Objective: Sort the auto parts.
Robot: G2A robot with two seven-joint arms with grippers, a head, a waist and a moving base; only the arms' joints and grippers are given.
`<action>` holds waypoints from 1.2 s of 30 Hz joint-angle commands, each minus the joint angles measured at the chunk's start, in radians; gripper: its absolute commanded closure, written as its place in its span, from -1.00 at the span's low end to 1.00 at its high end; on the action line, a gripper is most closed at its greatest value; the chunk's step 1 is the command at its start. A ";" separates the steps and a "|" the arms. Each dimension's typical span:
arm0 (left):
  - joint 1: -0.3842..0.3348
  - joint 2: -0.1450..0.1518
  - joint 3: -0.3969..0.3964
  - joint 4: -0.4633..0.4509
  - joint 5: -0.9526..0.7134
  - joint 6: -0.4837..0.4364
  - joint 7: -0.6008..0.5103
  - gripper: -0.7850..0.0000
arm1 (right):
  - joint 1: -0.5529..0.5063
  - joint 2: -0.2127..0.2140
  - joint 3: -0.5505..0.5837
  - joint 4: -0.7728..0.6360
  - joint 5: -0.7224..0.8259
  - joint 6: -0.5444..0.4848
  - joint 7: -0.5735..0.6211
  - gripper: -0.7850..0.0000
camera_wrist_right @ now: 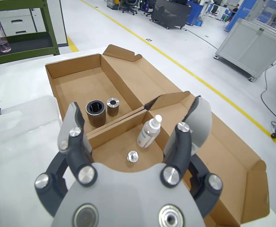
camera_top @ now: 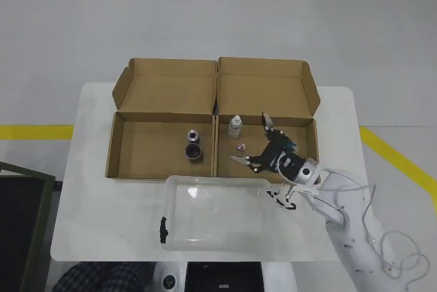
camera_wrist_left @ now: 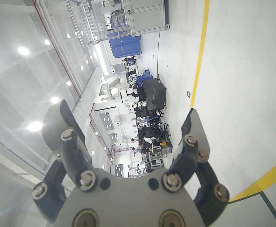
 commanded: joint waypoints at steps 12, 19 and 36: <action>0.000 0.000 0.000 0.000 0.000 0.000 0.000 -1.00 | -0.290 0.023 0.203 -0.061 -0.018 0.121 -0.194 -1.00; 0.000 0.000 0.000 0.000 0.000 0.000 0.000 -1.00 | -0.435 0.030 0.314 -0.073 -0.006 0.160 -0.293 -1.00; 0.000 0.000 0.000 0.000 0.000 0.000 0.000 -1.00 | -0.552 0.033 0.388 -0.072 0.013 0.177 -0.365 -1.00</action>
